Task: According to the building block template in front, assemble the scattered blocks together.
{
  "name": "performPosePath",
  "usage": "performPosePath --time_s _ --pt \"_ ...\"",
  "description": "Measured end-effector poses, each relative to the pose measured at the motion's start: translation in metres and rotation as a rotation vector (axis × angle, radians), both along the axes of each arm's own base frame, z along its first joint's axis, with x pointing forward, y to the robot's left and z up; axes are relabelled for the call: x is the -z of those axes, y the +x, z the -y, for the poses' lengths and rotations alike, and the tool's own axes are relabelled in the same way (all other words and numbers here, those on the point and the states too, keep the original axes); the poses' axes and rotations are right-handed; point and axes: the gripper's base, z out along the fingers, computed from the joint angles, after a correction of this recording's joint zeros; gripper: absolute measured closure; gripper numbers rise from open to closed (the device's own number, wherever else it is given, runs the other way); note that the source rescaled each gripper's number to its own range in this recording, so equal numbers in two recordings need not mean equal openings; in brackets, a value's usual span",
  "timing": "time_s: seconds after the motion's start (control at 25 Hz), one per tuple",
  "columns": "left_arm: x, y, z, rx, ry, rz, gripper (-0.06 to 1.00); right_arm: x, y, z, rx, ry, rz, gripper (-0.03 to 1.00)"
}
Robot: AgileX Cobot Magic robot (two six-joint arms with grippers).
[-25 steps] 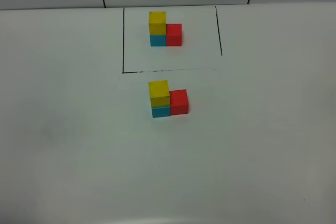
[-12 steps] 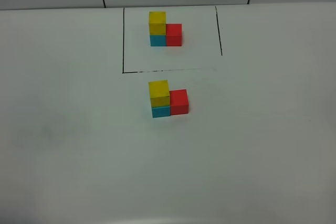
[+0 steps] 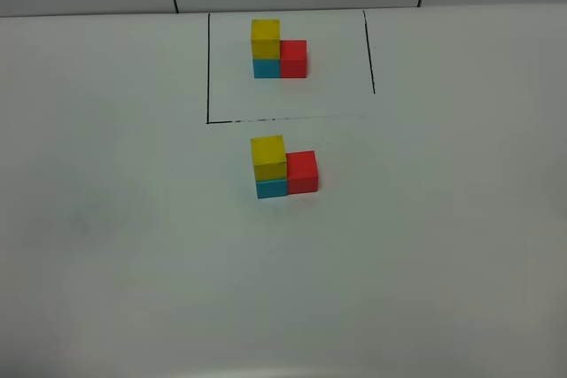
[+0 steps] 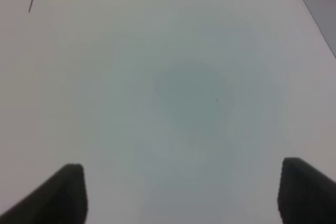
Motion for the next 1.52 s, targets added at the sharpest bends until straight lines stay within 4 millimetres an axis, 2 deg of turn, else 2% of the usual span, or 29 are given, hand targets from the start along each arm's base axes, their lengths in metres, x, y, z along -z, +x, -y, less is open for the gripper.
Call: performPosePath --time_s 0.2,0.4,1.52 --pt "0.0 0.0 0.0 0.0 0.0 0.0 0.18 0.0 0.0 0.0 0.003 0.0 0.0 0.53" --pt "0.0 0.0 0.0 0.0 0.0 0.0 0.18 0.0 -0.0001 -0.0007 0.009 -0.002 -0.001 0.58" --pt "0.0 0.0 0.0 0.0 0.0 0.0 0.18 0.0001 0.0 -0.0036 -0.036 -0.021 -0.002 0.59"
